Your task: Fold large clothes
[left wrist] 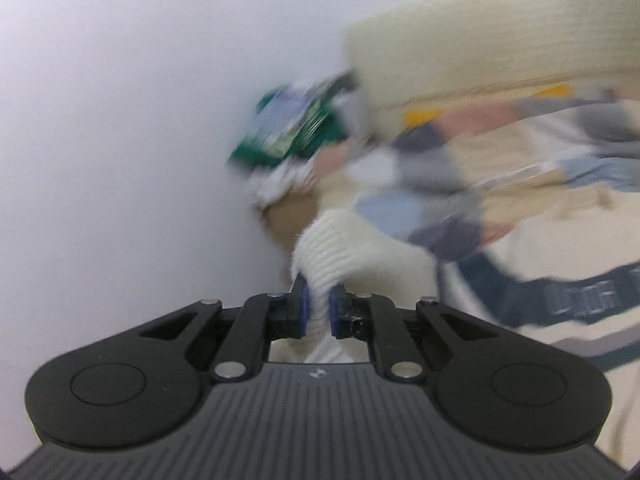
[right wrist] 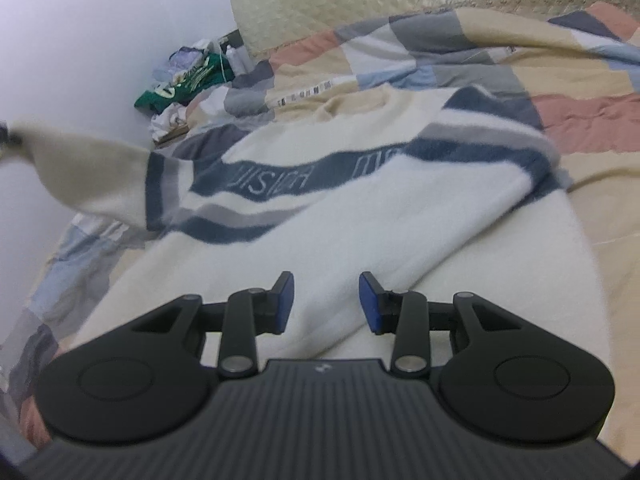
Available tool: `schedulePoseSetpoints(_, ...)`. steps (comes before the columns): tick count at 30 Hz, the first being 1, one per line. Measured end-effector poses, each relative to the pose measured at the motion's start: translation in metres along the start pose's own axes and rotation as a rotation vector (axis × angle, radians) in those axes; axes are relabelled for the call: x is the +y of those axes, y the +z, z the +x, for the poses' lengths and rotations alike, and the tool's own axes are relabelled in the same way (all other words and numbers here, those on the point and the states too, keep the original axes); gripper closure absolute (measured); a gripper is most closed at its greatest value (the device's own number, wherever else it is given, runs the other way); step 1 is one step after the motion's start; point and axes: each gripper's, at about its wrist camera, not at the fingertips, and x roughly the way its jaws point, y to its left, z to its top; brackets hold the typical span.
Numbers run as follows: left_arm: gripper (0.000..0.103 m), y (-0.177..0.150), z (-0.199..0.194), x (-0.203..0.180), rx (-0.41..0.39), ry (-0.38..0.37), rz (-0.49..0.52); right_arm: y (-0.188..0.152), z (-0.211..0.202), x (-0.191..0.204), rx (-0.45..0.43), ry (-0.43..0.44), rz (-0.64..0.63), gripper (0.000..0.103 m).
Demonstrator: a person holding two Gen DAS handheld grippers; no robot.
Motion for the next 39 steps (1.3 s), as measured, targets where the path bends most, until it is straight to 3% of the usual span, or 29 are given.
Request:
schedulePoseSetpoints(5, 0.091, 0.048, -0.064, -0.072, -0.161, -0.153, 0.151, 0.004, -0.016, -0.011, -0.021, -0.033, 0.05, 0.063)
schedulePoseSetpoints(10, 0.091, 0.051, -0.101, -0.168, -0.223, -0.37, 0.226, 0.006, -0.033, -0.03, -0.053, -0.066, 0.115, 0.063)
schedulePoseSetpoints(15, 0.091, 0.021, -0.108, -0.257, -0.195, -0.575, 0.288, 0.005, -0.049, -0.057, -0.07, -0.101, 0.237, 0.063)
schedulePoseSetpoints(20, 0.091, -0.028, -0.088, -0.314, -0.103, -0.681, 0.247, 0.005, -0.062, -0.084, -0.115, -0.15, 0.33, 0.063)
schedulePoseSetpoints(25, 0.09, -0.06, -0.061, -0.331, -0.021, -0.768, 0.193, 0.003, -0.058, -0.097, -0.098, -0.17, 0.366, 0.063)
schedulePoseSetpoints(28, 0.08, -0.077, -0.056, -0.334, 0.023, -0.832, 0.173, 0.002, -0.058, -0.099, -0.102, -0.173, 0.373, 0.063)
schedulePoseSetpoints(30, 0.052, -0.085, -0.054, -0.328, 0.07, -0.864, 0.152, 0.002, -0.059, -0.099, -0.108, -0.18, 0.369, 0.063)
schedulePoseSetpoints(31, 0.029, -0.088, -0.051, -0.32, 0.093, -0.895, 0.113, 0.003, -0.059, -0.099, -0.112, -0.183, 0.367, 0.063)
schedulePoseSetpoints(32, 0.023, -0.094, -0.05, -0.311, 0.101, -0.93, 0.062, 0.003, -0.06, -0.099, -0.114, -0.185, 0.365, 0.063)
schedulePoseSetpoints(35, 0.02, -0.108, -0.053, -0.285, 0.096, -1.016, -0.029, 0.004, -0.062, -0.099, -0.12, -0.201, 0.352, 0.063)
schedulePoseSetpoints(39, 0.019, -0.127, -0.031, -0.26, 0.124, -1.02, -0.144, 0.001, -0.061, -0.095, -0.103, -0.189, 0.353, 0.063)
